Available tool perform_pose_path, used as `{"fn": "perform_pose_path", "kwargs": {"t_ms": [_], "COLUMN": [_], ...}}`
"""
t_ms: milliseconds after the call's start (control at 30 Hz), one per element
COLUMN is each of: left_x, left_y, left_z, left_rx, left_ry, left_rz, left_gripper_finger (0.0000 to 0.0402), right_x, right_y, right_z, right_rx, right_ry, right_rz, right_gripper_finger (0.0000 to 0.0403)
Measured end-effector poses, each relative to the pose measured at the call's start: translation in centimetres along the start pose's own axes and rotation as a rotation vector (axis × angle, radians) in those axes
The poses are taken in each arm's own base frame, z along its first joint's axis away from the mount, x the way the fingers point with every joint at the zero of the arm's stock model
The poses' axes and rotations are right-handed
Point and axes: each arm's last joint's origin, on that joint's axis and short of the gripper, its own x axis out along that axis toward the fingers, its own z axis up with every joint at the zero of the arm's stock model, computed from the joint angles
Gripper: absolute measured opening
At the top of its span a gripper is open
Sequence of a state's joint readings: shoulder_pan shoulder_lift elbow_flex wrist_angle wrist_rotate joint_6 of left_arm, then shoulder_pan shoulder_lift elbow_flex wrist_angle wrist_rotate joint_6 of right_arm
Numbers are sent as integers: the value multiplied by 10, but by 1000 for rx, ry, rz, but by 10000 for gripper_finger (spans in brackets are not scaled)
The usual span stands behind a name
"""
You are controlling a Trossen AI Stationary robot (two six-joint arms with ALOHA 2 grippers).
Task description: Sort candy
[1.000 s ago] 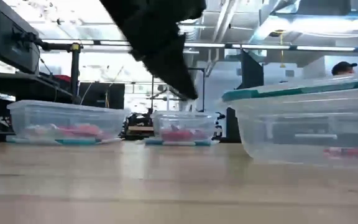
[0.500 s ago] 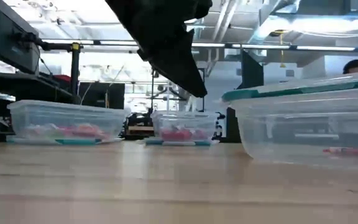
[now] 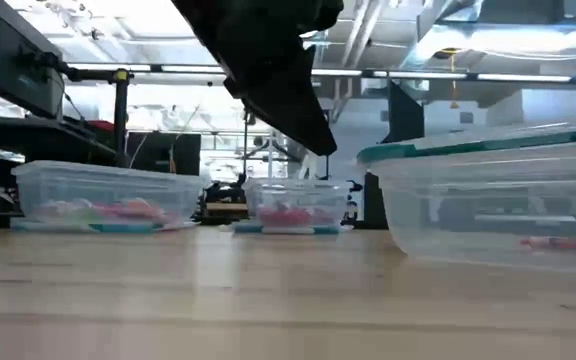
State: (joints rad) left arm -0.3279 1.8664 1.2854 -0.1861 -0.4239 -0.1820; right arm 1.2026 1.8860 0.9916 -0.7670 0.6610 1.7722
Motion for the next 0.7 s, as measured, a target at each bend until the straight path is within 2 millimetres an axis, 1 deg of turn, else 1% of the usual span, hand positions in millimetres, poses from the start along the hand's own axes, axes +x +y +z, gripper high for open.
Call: {"fn": "perform_pose_path", "kwargs": {"t_ms": [133,233,367,500,567,700], "left_x": [0,1,2,3,3,4], "left_y": [1,2,3,4,4,8], "left_z": [2,2,7,11,8,0], "left_rx": [11,56,98,117,128,134], "left_ry": [-12,-12,-55,-89,-58,18], "left_rz": [0,2,2,-74,-73,-11], "left_gripper_finger": [124,124,124,124,124,124], "right_x": [6,6,6,7,7,7], "right_y": [0,-1,-3,-3,-3,-3], "right_z": [-4,-4,-3,-3,-3,-3], "right_rx": [-27,-35,-43,-45,-45,-44], "right_ry": [-64,-67,-75,-79,-79,-78], "right_rz": [-13,-22,-32,-38,-39,-37], "right_gripper_finger": [74,74,74,74,74,74]}}
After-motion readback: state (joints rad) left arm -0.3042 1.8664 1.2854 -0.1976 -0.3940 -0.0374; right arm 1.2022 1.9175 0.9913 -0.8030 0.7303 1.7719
